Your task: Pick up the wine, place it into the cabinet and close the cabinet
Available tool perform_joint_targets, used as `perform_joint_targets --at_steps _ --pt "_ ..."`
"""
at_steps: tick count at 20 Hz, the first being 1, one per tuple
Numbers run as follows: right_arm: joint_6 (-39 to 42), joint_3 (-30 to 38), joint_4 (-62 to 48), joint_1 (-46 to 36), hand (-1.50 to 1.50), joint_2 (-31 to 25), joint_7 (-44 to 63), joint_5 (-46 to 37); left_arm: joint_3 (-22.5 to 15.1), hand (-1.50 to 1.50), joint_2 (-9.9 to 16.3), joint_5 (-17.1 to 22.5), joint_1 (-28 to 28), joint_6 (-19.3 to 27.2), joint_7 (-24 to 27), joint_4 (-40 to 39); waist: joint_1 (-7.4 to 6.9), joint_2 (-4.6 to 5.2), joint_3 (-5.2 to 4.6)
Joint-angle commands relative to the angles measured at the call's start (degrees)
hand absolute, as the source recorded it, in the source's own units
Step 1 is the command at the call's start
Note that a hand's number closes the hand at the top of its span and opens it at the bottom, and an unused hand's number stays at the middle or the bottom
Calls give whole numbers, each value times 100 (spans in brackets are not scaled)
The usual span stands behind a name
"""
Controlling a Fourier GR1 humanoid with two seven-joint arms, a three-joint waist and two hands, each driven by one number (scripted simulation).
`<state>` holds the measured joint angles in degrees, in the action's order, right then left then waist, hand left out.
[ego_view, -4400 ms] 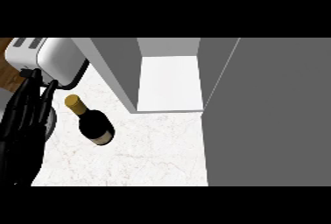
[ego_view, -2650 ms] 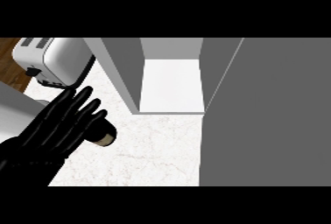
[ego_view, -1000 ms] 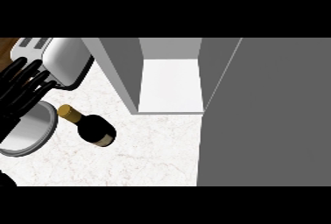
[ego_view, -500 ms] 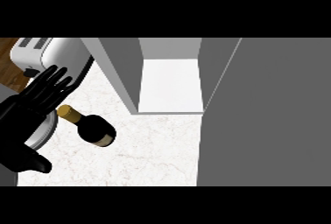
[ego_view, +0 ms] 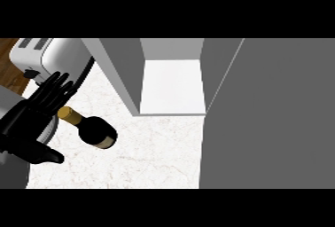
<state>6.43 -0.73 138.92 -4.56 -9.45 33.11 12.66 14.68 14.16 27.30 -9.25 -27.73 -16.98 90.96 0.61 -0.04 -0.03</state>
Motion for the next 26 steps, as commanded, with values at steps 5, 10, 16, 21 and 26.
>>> perform_joint_targets --at_steps 5,10,16,21,26 --pt "41 238 597 82 -150 11 288 615 34 -150 57 -450 -207 -321 726 -1054 -14 4 2" --pt "-91 344 1030 114 -150 -73 744 747 -264 -150 -241 -986 48 -391 1320 -1202 6 -6 1" --pt "-82 46 1179 187 -150 61 691 586 -180 -150 -187 -881 -156 -637 1552 -1879 8 -9 1" --pt "-14 124 853 65 -150 58 600 557 -173 -150 -91 -1065 -275 -723 1841 -2280 -27 -3 2" --pt "255 -8 732 607 -150 280 -71 414 -120 -150 74 -1406 -461 -845 2502 -2875 -6 1 3"
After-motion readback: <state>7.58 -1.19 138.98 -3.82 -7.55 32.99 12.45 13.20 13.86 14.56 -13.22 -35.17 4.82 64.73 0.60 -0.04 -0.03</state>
